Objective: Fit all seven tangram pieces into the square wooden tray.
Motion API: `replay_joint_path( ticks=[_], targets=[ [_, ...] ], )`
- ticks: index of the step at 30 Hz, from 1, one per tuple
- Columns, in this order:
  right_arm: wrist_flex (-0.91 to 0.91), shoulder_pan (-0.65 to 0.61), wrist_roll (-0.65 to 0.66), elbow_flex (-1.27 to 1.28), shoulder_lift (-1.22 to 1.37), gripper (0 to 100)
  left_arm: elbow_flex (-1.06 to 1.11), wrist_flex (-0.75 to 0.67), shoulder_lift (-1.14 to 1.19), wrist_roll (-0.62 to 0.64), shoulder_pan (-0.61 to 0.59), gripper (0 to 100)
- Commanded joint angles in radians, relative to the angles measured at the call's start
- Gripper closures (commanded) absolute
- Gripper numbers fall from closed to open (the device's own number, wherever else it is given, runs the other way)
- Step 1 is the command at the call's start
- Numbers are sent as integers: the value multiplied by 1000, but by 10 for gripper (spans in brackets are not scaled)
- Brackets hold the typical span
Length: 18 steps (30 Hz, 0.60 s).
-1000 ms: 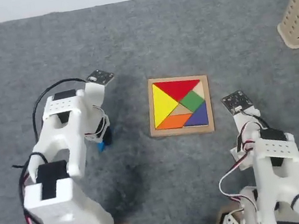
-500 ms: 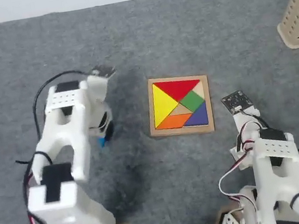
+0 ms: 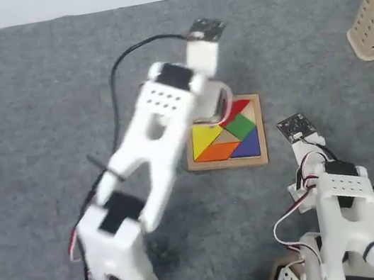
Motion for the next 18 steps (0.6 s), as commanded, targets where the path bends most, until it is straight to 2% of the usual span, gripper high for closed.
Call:
replay_joint_path(
  ticks=[1,7,12,18],
  targets=[
    [-18,15,12,3,-19,990,-272,11,126,120,37,924],
    [-18,15,12,3,-19,991,-553,9,394,269,81,924],
    [-18,13,12,3,-19,991,-757,11,565,313,109,924],
    [-18,12,12,3,-19,991,-895,32,709,324,104,922]
  ],
)
